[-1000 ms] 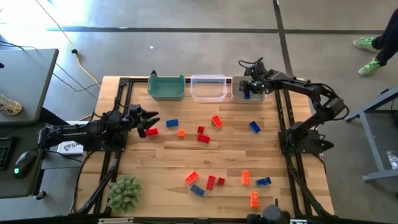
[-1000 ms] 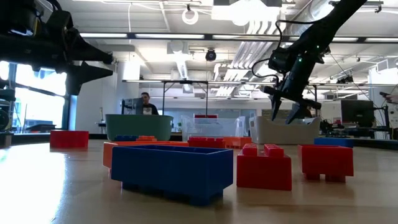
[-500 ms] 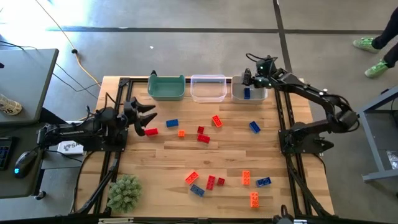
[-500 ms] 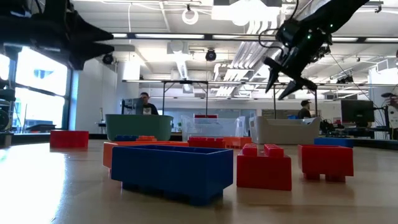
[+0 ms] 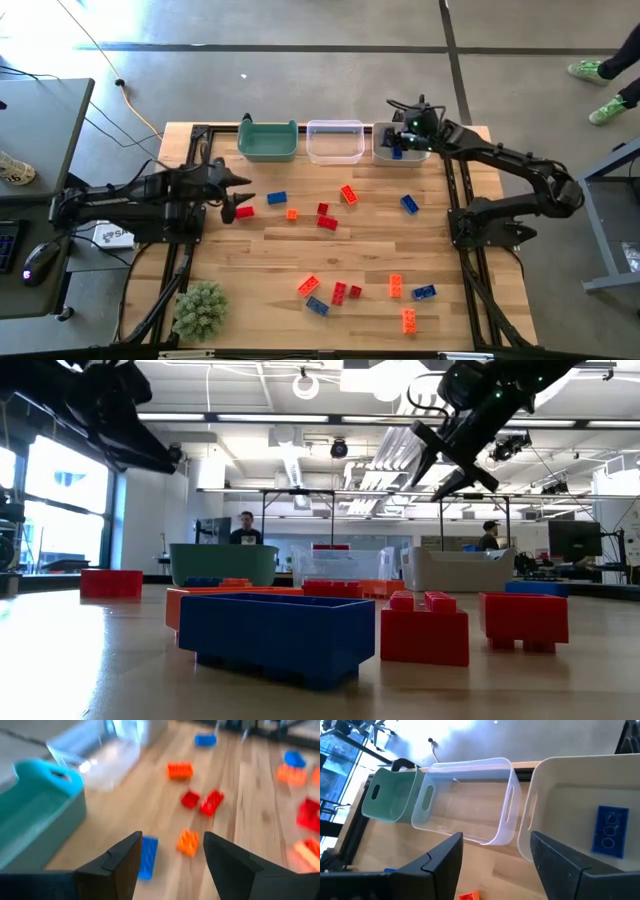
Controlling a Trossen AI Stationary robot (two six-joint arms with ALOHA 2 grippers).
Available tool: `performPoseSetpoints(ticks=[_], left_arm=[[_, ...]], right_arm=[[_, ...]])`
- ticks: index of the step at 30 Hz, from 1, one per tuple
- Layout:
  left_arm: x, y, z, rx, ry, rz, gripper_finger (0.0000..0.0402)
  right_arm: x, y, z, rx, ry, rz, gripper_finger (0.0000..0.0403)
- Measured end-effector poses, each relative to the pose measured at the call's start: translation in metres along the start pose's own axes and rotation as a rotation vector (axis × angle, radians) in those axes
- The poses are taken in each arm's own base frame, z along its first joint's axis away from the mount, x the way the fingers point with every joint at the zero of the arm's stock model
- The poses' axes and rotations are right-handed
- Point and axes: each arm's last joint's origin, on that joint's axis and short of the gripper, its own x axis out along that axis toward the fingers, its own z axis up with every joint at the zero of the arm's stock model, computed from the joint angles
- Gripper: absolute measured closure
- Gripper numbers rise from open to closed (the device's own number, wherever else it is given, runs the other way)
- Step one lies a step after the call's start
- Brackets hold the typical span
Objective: Sort & place blocks by color
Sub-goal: Put the red game piece into the blue bin
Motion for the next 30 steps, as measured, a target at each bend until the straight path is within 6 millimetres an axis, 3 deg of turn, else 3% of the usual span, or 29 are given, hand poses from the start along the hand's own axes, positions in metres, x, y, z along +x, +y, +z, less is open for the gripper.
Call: performPoseSetpoints(ticks=[8, 15, 22, 30], left_arm=[[0.011, -0.004, 0.008, -0.039, 0.143, -0.028, 0.0202], [0.028, -0.008, 0.013, -0.179, 0.273, -0.053, 0.0202], [0.039, -0.011, 0.022, -0.147, 0.476, -0.007, 0.0202], [0.052, -0.011, 0.018, -0.061, 0.680, 0.041, 0.0202]], right_arm=[[0.000, 0.005, -0.005, -0.024, 0.006, 0.007, 0.0183], [0.000, 0.005, -0.005, -0.051, 0.024, 0.025, 0.0183], [0.000, 0.005, -0.006, -0.086, 0.027, 0.029, 0.0183], [-0.001, 0.006, -0.006, -0.112, 0.055, 0.060, 0.0183]])
